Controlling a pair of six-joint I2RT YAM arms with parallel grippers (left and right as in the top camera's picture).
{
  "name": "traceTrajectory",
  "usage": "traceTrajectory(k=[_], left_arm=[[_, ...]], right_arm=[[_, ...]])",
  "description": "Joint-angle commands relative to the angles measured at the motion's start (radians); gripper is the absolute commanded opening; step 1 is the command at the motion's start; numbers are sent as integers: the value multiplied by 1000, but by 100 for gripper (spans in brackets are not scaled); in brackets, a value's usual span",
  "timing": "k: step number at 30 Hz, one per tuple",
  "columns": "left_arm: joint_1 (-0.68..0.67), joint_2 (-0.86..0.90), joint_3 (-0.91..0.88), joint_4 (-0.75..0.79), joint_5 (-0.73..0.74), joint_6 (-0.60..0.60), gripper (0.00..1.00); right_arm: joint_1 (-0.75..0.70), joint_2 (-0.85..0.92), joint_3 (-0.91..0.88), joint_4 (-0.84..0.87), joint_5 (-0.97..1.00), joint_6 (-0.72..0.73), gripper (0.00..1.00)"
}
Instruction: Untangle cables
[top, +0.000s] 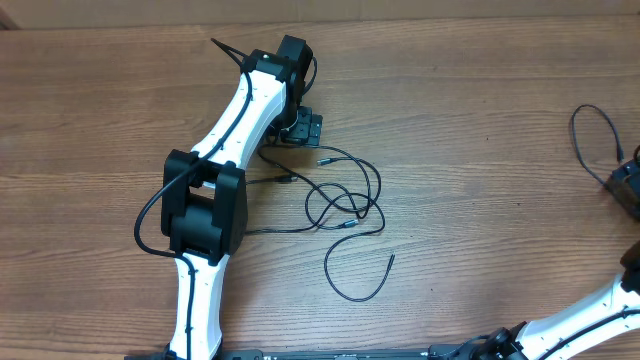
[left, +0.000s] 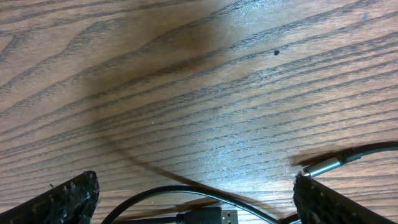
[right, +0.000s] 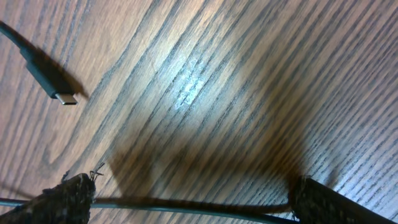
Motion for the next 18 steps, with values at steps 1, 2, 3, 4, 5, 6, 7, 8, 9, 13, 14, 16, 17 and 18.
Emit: traceTrajectory(k=[1, 2, 3, 4, 5, 6, 7, 8, 9, 13, 14, 16, 17, 18], left_arm=[[4, 4, 13, -3, 8, -14, 100], [4, 4, 13, -3, 8, -14, 100], [4, 4, 13, -3, 8, -14, 100], [4, 4, 13, -3, 8, -14, 100], [4, 4, 13, -3, 8, -14, 100], [4, 4, 13, -3, 8, -14, 100], [4, 4, 12, -3, 8, -14, 100], [4, 4, 12, -3, 8, -14, 100], [4, 4, 13, -3, 8, -14, 100], [4, 4, 12, -3, 8, -14, 100], [4, 4, 13, -3, 8, -14, 100], [4, 4, 13, -3, 8, -14, 100], [4, 4, 12, -3, 8, -14, 100], [4, 4, 13, -3, 8, -14, 100]], right_arm=[[-3, 26, -21, -30, -109, 33, 100], [3, 26, -21, -33, -126, 30, 100], [9, 26, -21, -37, -143, 16, 100], [16, 26, -21, -44, -165, -3, 100], [24, 26, -21, -50, -190, -32, 100], [34, 26, -21, -57, -225, -70, 100], [43, 26, -21, -63, -256, -102, 100], [55, 26, -21, -70, -293, -139, 100], [64, 26, -21, -74, -324, -169, 100], [111, 26, -21, -101, -470, -306, 100], [124, 26, -21, -108, -507, -335, 100], [150, 26, -21, -122, -581, -380, 100], [159, 26, -21, -127, -617, -400, 100], [168, 26, -21, -132, -650, -421, 100]])
